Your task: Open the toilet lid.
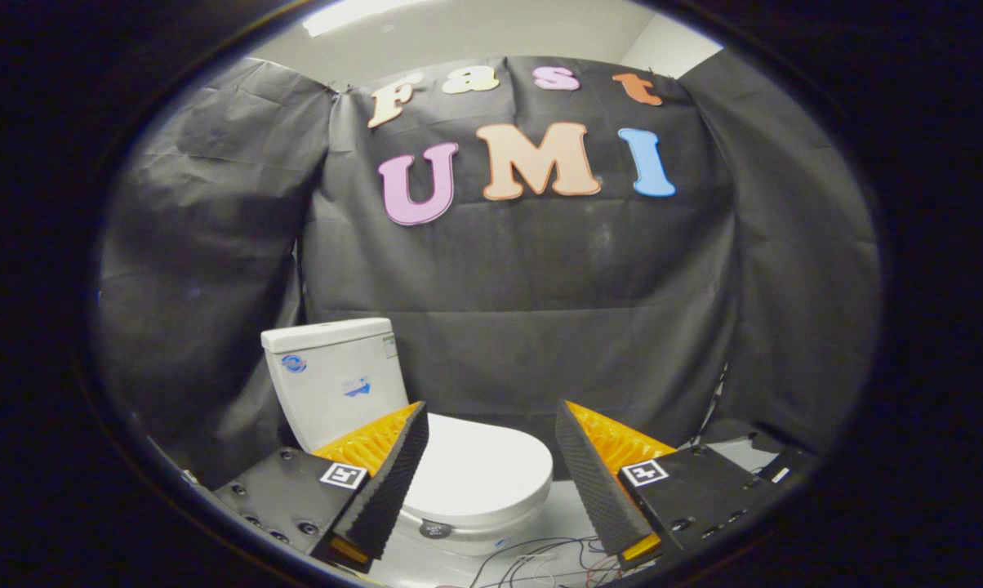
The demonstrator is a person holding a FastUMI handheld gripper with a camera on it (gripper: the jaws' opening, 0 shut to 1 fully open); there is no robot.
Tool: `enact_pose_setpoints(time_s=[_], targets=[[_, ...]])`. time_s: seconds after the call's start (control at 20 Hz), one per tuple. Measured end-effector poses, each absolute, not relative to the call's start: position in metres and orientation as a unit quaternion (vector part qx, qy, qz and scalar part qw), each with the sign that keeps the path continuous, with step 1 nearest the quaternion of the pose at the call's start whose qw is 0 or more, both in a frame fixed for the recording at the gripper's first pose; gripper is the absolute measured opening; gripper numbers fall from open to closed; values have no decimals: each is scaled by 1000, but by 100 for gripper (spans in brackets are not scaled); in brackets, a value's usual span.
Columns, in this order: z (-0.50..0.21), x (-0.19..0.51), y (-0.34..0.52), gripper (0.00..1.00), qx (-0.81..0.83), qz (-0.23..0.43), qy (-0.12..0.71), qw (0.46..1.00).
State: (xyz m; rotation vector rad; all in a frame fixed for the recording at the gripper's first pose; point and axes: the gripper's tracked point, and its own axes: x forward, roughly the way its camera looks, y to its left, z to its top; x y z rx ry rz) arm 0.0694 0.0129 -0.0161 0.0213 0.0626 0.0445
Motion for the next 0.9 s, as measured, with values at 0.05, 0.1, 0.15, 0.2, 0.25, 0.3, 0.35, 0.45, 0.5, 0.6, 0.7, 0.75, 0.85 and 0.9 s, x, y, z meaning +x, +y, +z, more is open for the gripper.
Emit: enact_pose_setpoints(time_s=[0.05, 0.1, 0.15, 0.2, 0.25, 0.3, 0.35, 0.45, 0.5, 0.6, 0.7, 0.75, 0.85, 0.9], targets=[[-19, 77, 21, 97, 12, 35, 34, 999], [-17, 83, 28, 97, 22, 47, 25, 998], [-20, 91, 33, 97, 37, 52, 20, 998], [-23, 97, 39, 97, 50, 55, 17, 997], [-30, 101, 45, 97, 62, 55, 18, 996], [-35, 105, 51, 97, 72, 53, 17, 996], [-39, 106, 58, 96, 83, 56, 14, 995], [-44, 111, 69, 95, 107, 55, 5, 993], [-47, 112, 74, 95, 123, 54, -2, 991], [-54, 116, 81, 95, 162, 44, -15, 986], [-64, 118, 84, 95, 205, 24, -26, 978], [-69, 119, 85, 95, 228, 15, -32, 973], [-82, 119, 90, 95, 273, -6, -41, 961], [-90, 119, 91, 95, 295, -17, -43, 954]])
